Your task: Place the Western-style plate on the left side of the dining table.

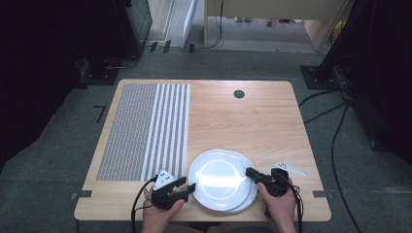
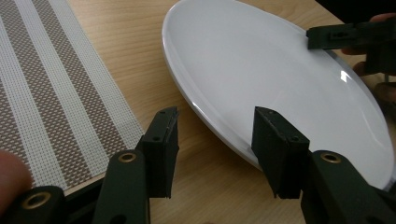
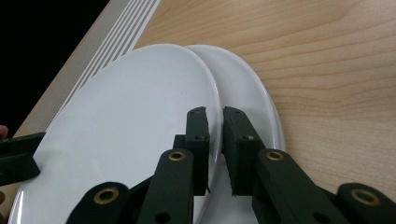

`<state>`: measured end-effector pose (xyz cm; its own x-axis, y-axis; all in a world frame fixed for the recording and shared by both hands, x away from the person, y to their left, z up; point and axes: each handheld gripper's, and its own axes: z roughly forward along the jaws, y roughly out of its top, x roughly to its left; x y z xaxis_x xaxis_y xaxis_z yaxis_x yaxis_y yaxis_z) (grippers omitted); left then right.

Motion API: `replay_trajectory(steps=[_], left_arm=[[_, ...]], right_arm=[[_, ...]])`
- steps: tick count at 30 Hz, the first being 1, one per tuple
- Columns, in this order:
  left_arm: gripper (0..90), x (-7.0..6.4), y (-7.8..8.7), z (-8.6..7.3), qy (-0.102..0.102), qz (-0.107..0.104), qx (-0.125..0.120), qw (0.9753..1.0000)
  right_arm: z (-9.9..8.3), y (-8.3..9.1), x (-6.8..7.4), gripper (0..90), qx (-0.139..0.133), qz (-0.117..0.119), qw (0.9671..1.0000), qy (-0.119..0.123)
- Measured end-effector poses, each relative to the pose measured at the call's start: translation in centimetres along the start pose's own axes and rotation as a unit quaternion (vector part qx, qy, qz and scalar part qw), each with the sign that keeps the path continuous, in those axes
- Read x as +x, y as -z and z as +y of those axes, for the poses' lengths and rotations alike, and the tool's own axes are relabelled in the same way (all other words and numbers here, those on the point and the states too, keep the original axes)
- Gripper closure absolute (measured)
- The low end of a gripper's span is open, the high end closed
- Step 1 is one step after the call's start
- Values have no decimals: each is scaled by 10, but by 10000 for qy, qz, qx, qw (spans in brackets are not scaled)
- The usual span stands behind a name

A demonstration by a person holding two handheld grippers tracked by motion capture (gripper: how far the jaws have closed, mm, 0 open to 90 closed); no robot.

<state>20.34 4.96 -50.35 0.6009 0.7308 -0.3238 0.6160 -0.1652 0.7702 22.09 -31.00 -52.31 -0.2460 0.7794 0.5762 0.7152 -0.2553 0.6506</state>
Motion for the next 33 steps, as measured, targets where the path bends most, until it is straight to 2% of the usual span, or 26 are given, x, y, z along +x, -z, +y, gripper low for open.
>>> replay_trajectory(steps=[4, 6, 11, 17, 21, 26, 33], left_arm=[[546, -2, 3, -3, 17, -99, -14, 9999], [587, -3, 4, -4, 14, -136, -10, 9999], [622, -2, 5, -4, 190, -173, -25, 9997], [676, 0, 6, -3, 201, -139, -39, 9997], [678, 0, 6, -3, 191, -136, -45, 9997], [643, 1, 4, -3, 233, -162, -13, 9996], [615, 5, 1, -3, 388, -292, 47, 9988]], right_arm=[[1, -6, -1, 808, 47, 112, 9996, -240], [3, -8, -2, 816, 56, 134, 9994, -309], [4, -7, -2, 831, 77, 143, 9990, -427], [6, 0, -3, 857, -69, 421, 9963, -746], [6, 0, -3, 859, -84, 418, 9961, -768], [6, 1, -6, 872, -49, 562, 9927, -1065], [6, 0, -7, 872, -21, 541, 9927, -1075]])
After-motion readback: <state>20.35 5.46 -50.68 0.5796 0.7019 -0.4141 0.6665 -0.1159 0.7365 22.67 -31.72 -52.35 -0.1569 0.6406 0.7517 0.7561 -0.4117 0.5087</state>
